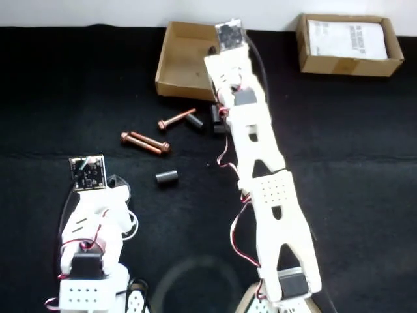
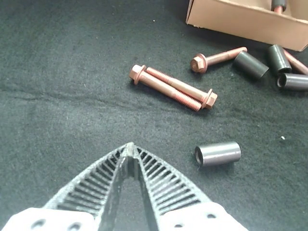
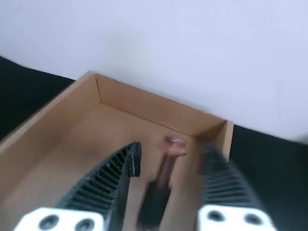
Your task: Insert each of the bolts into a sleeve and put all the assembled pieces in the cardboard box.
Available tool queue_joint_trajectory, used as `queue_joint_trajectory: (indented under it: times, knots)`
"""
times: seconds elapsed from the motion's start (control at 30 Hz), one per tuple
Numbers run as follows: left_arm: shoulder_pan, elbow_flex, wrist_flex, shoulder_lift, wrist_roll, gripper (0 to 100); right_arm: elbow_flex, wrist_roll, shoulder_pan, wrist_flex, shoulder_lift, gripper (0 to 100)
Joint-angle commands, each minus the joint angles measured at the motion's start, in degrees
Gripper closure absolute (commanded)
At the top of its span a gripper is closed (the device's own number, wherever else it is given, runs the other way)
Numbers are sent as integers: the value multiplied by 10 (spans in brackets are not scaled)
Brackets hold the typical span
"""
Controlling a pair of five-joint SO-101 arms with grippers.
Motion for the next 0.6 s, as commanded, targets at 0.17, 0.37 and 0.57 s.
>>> queue_joint_trajectory:
  times: [0.17,0.37,0.57]
  knots:
    - [-6,10,-1,-6,2,991,-225,113,-32,329,-50,667]
    - [-6,10,-2,-6,2,991,-215,113,-60,567,-171,667]
    - [-6,10,-1,-6,2,991,-211,113,-96,716,-243,667]
